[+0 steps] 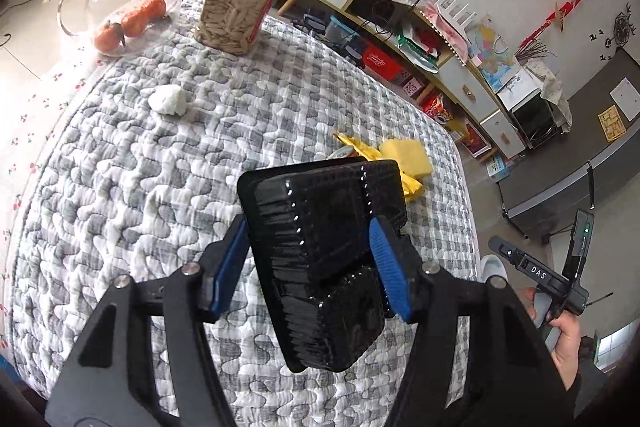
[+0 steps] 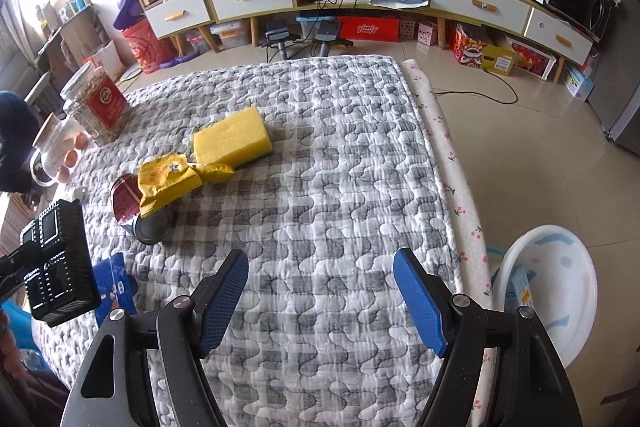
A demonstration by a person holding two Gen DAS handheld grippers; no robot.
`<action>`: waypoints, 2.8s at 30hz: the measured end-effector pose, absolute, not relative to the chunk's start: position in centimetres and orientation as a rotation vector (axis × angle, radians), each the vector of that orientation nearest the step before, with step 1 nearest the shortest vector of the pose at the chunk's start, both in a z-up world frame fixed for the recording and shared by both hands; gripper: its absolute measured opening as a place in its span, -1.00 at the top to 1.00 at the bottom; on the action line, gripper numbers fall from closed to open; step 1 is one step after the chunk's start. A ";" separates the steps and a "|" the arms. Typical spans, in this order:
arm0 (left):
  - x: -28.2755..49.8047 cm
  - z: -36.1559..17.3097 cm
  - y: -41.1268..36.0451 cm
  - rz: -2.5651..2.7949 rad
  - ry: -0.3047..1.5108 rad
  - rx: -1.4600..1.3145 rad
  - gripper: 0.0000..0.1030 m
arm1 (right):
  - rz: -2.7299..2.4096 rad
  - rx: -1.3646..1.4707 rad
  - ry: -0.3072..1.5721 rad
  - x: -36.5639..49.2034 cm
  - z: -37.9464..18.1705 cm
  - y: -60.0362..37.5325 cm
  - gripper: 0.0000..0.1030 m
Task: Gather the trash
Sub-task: 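Grasp the yellow sponge with the right tool while the left tool holds the black tray, then carry the yellow sponge and black tray over the white bin and release both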
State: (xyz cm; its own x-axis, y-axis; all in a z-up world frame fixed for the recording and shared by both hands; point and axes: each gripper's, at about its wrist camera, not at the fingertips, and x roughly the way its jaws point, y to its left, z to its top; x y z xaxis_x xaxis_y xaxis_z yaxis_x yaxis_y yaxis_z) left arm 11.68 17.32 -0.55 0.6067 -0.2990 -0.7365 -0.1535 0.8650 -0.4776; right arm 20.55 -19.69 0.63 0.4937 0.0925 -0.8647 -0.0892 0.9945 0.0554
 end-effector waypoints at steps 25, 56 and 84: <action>16.6 -1.2 22.0 0.078 0.960 -0.480 -0.21 | -0.073 0.401 1.322 38.7 -8.2 -10.9 -0.71; 13.7 0.6 18.1 0.009 0.903 -0.438 -0.21 | -0.025 0.267 1.141 25.9 0.1 -22.4 -0.35; 13.6 -0.6 1.9 -0.217 0.981 -0.286 -0.21 | -0.279 0.389 1.036 12.9 -0.3 -45.1 -0.37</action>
State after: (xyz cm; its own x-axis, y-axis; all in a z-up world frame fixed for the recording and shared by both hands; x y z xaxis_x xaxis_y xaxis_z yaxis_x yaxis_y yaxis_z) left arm 13.61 1.94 -0.61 0.5392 -0.3074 -0.7840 0.0513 0.9413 -0.3338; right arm 12.94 -45.13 -0.32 0.4840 -0.0418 -0.8741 0.4026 0.8975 0.1800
